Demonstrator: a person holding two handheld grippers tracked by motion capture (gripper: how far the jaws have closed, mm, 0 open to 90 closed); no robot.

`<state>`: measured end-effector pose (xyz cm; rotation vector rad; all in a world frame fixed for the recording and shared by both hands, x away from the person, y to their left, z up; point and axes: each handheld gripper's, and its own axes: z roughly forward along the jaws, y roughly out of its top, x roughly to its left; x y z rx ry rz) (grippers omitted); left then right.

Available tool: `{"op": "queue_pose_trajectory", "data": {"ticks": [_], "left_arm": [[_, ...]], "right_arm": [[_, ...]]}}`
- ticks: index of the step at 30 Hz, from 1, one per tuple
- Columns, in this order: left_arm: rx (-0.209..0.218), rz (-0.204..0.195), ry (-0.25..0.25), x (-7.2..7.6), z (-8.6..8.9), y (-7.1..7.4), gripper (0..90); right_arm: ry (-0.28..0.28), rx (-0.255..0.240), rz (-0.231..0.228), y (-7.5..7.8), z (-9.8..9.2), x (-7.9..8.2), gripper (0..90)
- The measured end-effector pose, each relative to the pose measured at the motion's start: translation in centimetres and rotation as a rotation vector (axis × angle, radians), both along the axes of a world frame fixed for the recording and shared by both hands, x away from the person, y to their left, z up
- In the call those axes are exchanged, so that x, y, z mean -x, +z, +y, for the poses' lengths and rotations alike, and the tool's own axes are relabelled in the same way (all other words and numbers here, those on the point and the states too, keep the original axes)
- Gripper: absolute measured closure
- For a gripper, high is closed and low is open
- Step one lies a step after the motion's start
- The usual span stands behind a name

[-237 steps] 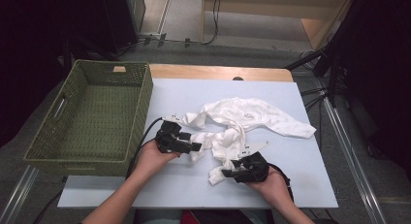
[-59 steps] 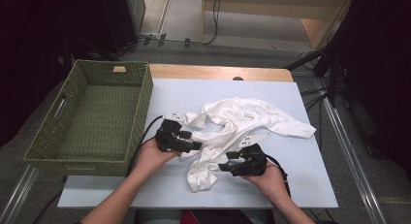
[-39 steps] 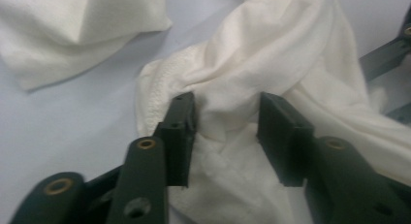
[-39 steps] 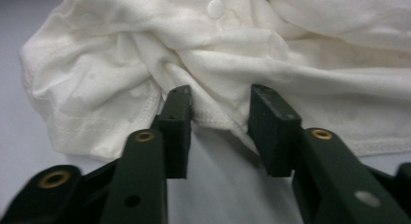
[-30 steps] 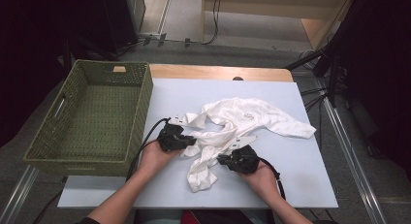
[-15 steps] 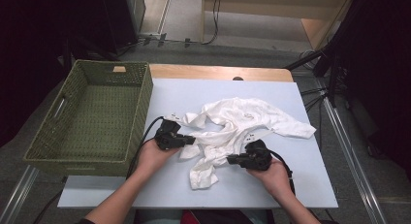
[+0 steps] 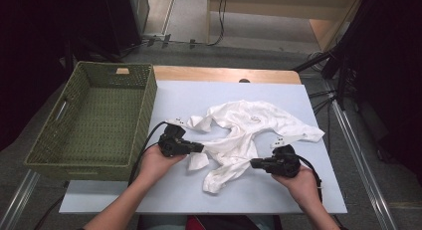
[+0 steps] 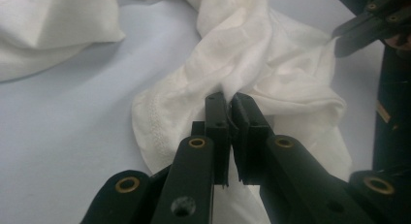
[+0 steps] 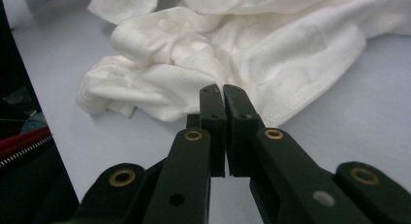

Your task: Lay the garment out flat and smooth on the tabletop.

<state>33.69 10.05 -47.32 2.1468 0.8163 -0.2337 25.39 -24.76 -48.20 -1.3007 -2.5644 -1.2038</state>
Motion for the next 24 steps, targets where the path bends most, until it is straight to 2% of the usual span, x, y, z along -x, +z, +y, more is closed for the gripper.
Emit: {"op": "queue_pose_trajectory", "data": {"ticks": [8, 11, 15, 24], "left_arm": [[0.03, 0.01, -0.045, 1.3, -0.3, 0.6, 85.9], [0.038, 0.026, -0.054, 1.9, -0.1, 0.6, 85.9], [0.039, 0.038, -0.059, 2.8, 0.5, 0.5, 85.8], [0.037, 0.069, -0.056, 3.6, 1.6, 0.2, 85.7]], "right_arm": [[-0.031, 0.0, -0.011, 0.1, -2.3, 0.8, 85.6], [-0.046, -0.002, -0.006, 0.1, -3.1, 1.0, 85.5], [-0.062, -0.005, -0.003, 0.1, -3.8, 1.4, 85.5], [-0.1, -0.004, -0.018, 0.3, -5.4, 2.1, 85.5]]}}
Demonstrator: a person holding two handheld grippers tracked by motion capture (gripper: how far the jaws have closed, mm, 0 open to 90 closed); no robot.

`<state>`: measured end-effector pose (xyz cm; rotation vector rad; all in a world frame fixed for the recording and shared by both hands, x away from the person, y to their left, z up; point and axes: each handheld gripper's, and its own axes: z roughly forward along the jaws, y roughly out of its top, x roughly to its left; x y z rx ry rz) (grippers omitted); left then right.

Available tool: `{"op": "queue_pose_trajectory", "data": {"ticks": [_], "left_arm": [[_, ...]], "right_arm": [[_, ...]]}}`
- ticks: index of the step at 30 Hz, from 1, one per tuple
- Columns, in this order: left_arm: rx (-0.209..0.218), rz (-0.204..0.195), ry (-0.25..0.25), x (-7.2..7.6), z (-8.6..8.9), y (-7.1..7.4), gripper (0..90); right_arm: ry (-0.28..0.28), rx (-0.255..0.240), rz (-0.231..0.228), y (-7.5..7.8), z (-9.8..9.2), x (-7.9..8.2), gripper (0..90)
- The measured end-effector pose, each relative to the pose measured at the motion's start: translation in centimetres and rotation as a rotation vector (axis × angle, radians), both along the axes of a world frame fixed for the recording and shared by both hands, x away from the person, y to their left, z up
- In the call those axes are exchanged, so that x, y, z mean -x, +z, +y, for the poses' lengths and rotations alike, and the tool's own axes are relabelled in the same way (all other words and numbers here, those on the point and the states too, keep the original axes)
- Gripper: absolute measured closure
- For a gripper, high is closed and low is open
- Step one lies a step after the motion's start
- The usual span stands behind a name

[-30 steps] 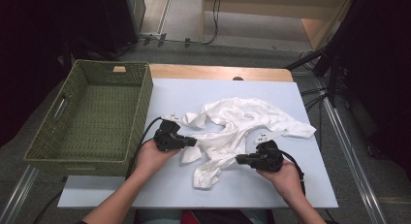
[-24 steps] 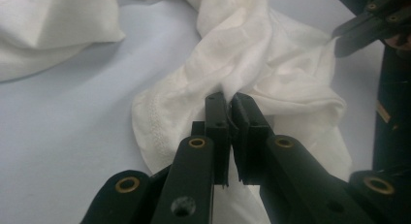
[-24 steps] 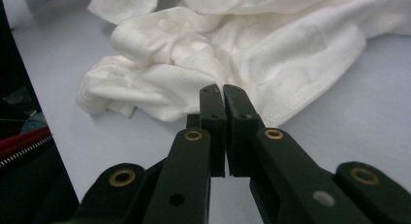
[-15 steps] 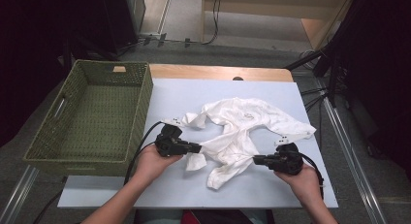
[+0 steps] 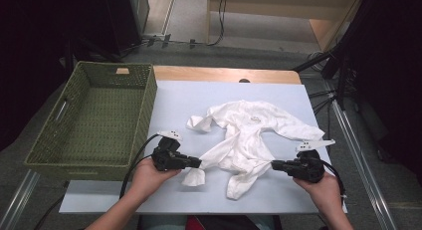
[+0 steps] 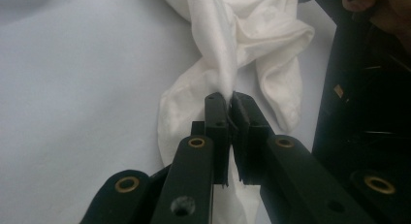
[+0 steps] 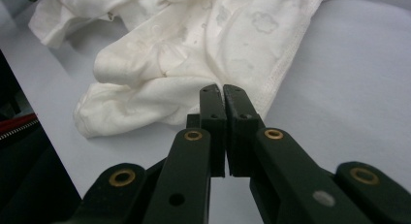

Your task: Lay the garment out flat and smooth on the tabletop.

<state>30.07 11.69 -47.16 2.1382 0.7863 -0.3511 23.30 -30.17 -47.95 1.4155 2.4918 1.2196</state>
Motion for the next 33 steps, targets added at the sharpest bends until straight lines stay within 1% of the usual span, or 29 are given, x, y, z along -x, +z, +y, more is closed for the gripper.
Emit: {"op": "queue_pose_trajectory", "data": {"ticks": [2, 4, 7, 10, 14, 15, 17, 18, 21, 22, 23, 25, 26, 27, 28, 29, 30, 32, 33], "left_arm": [[-0.002, 0.011, -0.004, 0.3, 0.1, -0.1, 85.7], [-0.01, 0.012, -0.01, 0.6, 0.2, -0.2, 85.6], [0.002, 0.023, -0.013, 1.1, 0.3, -0.2, 85.6], [0.002, 0.031, -0.041, 2.1, 0.0, -0.3, 85.6], [0.0, 0.029, -0.083, 3.3, -0.7, -0.3, 85.6], [-0.004, 0.025, -0.093, 3.5, -0.8, -0.3, 85.5], [-0.013, 0.01, -0.099, 3.8, -1.1, -0.3, 83.5], [-0.017, -0.002, -0.102, 3.8, -1.1, -0.2, 79.8], [-0.027, -0.048, -0.091, 3.8, -1.1, 0.0, 68.4], [-0.033, -0.064, -0.087, 3.7, -1.0, 0.0, 63.8], [-0.036, -0.076, -0.079, 3.6, -1.0, 0.0, 59.8], [-0.029, -0.089, -0.059, 3.3, -0.8, -0.1, 53.4], [-0.025, -0.094, -0.051, 3.2, -0.8, -0.1, 48.6], [-0.024, -0.104, -0.038, 3.1, -0.6, 0.0, 45.9], [-0.02, -0.112, -0.027, 2.9, -0.5, 0.1, 43.4], [-0.019, -0.116, -0.021, 2.9, -0.4, 0.1, 41.5], [-0.019, -0.121, -0.011, 2.7, -0.3, 0.2, 40.4], [-0.014, -0.124, 0.0, 2.6, -0.1, 0.2, 39.0], [-0.014, -0.121, 0.002, 2.4, 0.0, 0.2, 38.0]], "right_arm": [[-0.01, 0.005, -0.007, 0.0, -0.5, 0.2, 85.5], [-0.027, -0.001, -0.008, 0.1, -1.0, 0.4, 85.5], [-0.045, 0.0, -0.013, 0.0, -1.7, 0.7, 85.5], [-0.061, 0.003, -0.016, 0.0, -2.2, 0.9, 85.5], [-0.08, 0.002, -0.015, 0.0, -2.6, 1.1, 85.2], [-0.078, 0.001, -0.014, 0.0, -2.6, 1.0, 85.1], [-0.075, 0.0, -0.015, 0.0, -2.4, 1.0, 84.6], [-0.071, 0.0, -0.015, 0.0, -2.4, 1.0, 83.9], [-0.064, -0.01, -0.024, 0.1, -2.3, 0.9, 73.7], [-0.068, -0.012, -0.042, 0.1, -2.3, 0.9, 67.8], [-0.072, -0.011, -0.051, 0.1, -2.3, 0.9, 65.6], [-0.076, -0.026, -0.055, 0.1, -2.3, 0.8, 57.3], [-0.079, -0.033, -0.053, 0.0, -2.3, 0.7, 55.3], [-0.079, -0.042, -0.052, 0.0, -2.3, 0.6, 54.2], [-0.083, -0.045, -0.055, 0.1, -2.3, 0.6, 50.1], [-0.089, -0.05, -0.068, 0.1, -2.4, 0.6, 47.5], [-0.091, -0.052, -0.075, 0.2, -2.4, 0.6, 46.8], [-0.099, -0.066, -0.096, 0.3, -2.6, 0.6, 43.4], [-0.101, -0.069, -0.095, 0.4, -2.7, 0.6, 42.6]]}}
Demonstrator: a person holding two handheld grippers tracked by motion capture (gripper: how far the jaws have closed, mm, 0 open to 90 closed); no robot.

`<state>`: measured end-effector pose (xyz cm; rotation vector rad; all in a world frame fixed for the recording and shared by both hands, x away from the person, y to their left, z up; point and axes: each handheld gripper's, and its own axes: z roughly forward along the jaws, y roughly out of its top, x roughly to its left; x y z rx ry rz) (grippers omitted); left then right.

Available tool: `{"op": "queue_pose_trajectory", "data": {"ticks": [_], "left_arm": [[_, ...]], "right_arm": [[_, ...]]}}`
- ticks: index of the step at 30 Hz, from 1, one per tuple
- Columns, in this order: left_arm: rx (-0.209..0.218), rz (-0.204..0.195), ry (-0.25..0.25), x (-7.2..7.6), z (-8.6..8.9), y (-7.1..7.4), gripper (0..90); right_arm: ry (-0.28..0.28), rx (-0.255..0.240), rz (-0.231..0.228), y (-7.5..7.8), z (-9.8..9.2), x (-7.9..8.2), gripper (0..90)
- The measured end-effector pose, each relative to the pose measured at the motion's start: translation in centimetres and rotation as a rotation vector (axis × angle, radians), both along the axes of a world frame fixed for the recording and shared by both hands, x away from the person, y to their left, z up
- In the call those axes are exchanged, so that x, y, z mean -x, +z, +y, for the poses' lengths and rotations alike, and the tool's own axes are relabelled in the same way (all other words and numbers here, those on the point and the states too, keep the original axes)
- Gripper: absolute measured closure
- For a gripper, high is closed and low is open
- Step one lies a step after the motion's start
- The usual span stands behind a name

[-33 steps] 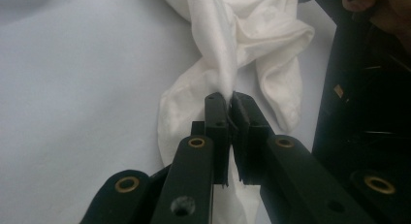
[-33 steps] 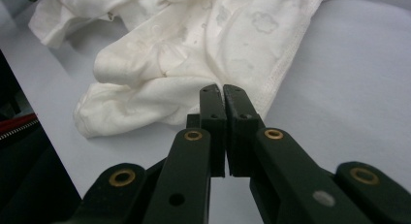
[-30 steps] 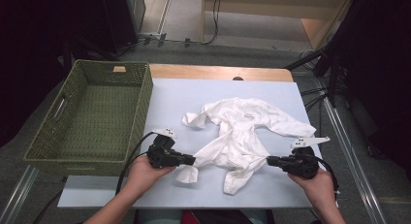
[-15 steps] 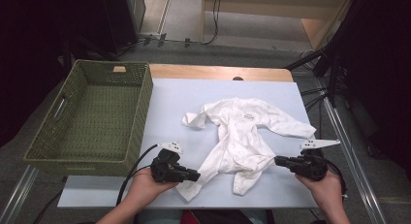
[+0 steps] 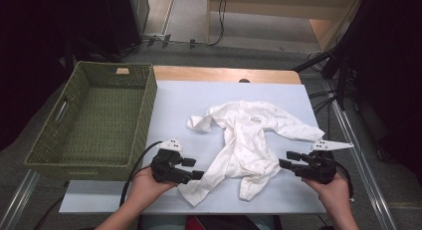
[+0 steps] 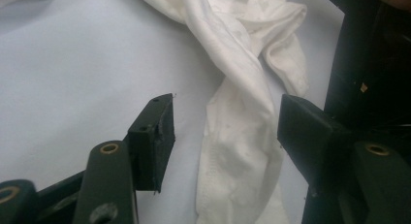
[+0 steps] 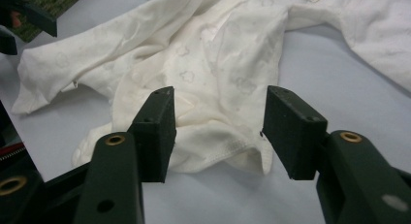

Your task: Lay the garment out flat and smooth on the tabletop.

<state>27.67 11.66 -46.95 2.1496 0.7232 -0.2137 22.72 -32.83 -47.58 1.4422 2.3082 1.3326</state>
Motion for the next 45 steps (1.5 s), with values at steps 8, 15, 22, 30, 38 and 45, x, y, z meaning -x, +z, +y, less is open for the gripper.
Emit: {"op": "queue_pose_trajectory", "data": {"ticks": [8, 15, 22, 30, 38, 45], "left_arm": [[-0.027, -0.009, 0.018, -1.0, -0.2, 0.0, 34.3], [-0.037, -0.017, 0.045, -2.7, -0.5, 0.2, 34.3], [-0.044, -0.017, 0.081, -4.0, -0.7, 0.3, 34.3], [-0.042, -0.035, 0.126, -6.3, -1.2, 1.2, 34.6], [-0.074, -0.044, 0.153, -8.5, -1.8, 1.3, 34.7], [-0.099, -0.061, 0.187, -10.7, -1.9, 1.3, 36.6]], "right_arm": [[0.021, 0.009, 0.042, -0.5, 0.4, -0.8, 39.4], [0.016, 0.01, 0.048, -0.6, 0.4, -1.0, 39.1], [0.027, 0.01, 0.054, -0.8, 0.6, -1.0, 38.9], [0.046, -0.008, 0.068, -0.9, 1.1, -1.1, 38.2], [0.055, -0.009, 0.074, -1.1, 1.3, -1.1, 38.2], [0.056, -0.011, 0.076, -1.2, 1.2, -1.1, 38.2]]}}
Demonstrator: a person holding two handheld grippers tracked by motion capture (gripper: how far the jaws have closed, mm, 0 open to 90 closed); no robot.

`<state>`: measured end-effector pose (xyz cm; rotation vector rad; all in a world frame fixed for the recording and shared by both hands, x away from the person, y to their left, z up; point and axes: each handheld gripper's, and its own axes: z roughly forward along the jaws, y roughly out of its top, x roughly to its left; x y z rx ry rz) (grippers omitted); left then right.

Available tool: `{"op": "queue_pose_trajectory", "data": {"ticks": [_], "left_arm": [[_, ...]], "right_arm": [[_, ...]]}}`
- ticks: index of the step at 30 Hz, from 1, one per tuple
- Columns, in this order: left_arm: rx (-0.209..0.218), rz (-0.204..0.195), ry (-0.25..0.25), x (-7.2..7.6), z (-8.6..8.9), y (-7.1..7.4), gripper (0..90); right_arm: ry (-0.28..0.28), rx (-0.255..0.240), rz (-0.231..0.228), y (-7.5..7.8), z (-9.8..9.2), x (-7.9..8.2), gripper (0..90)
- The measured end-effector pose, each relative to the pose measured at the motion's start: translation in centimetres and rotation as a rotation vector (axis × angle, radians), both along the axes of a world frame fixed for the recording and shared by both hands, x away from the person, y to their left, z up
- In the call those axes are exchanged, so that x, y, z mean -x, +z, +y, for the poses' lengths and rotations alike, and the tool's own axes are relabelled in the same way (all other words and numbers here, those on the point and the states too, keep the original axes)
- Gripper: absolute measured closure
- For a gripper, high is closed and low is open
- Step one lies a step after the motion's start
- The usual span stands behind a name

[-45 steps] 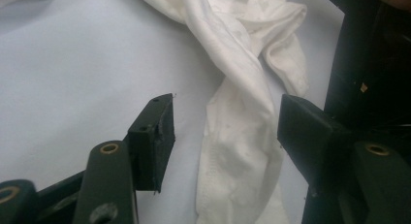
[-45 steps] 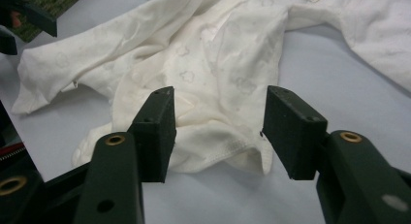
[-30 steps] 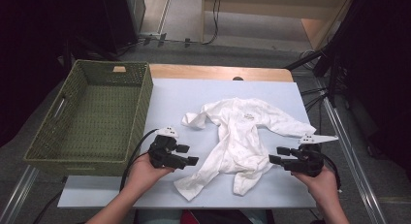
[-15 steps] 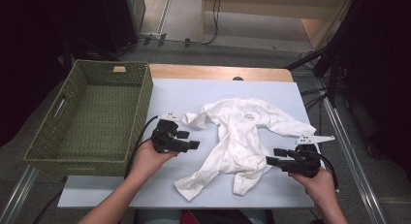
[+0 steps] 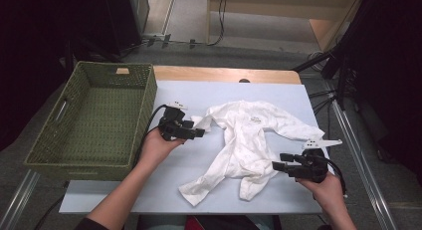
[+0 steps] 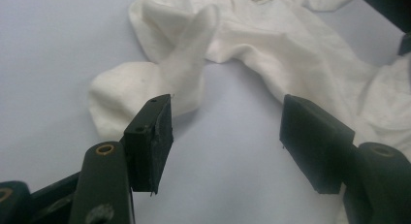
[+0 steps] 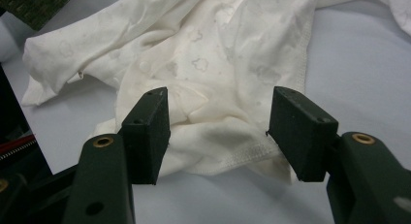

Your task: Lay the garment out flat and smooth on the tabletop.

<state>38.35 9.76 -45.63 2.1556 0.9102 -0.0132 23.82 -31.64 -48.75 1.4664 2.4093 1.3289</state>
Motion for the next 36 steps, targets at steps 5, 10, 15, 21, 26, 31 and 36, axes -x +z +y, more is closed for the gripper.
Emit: {"op": "queue_pose_trajectory", "data": {"ticks": [5, 10, 15, 21, 26, 31, 36], "left_arm": [[-0.005, 0.013, 0.014, -1.2, 0.0, -0.7, 36.6], [0.012, 0.017, 0.05, -1.9, 0.6, -0.8, 36.6], [0.013, 0.006, 0.08, -2.8, 0.8, -0.6, 37.7], [-0.003, 0.003, 0.11, -4.0, 0.8, -1.3, 37.7], [-0.034, 0.0, 0.108, -4.9, 0.4, -2.3, 37.9], [-0.066, 0.022, 0.131, -5.6, 0.4, -3.5, 40.6], [-0.056, 0.056, 0.136, -5.9, 0.4, -4.0, 55.3]], "right_arm": [[0.0, -0.002, 0.002, 0.0, 0.0, 0.0, 38.2], [0.001, -0.001, 0.002, -0.1, -0.1, 0.0, 38.3], [0.002, -0.002, 0.004, -0.1, 0.0, 0.0, 38.2], [0.0, -0.001, 0.008, -0.2, 0.0, 0.0, 38.3], [0.002, 0.001, 0.009, -0.2, 0.0, 0.0, 38.3], [0.005, 0.001, 0.008, -0.2, 0.0, 0.0, 38.3], [0.006, 0.002, 0.008, -0.2, 0.0, -0.1, 38.3]]}}
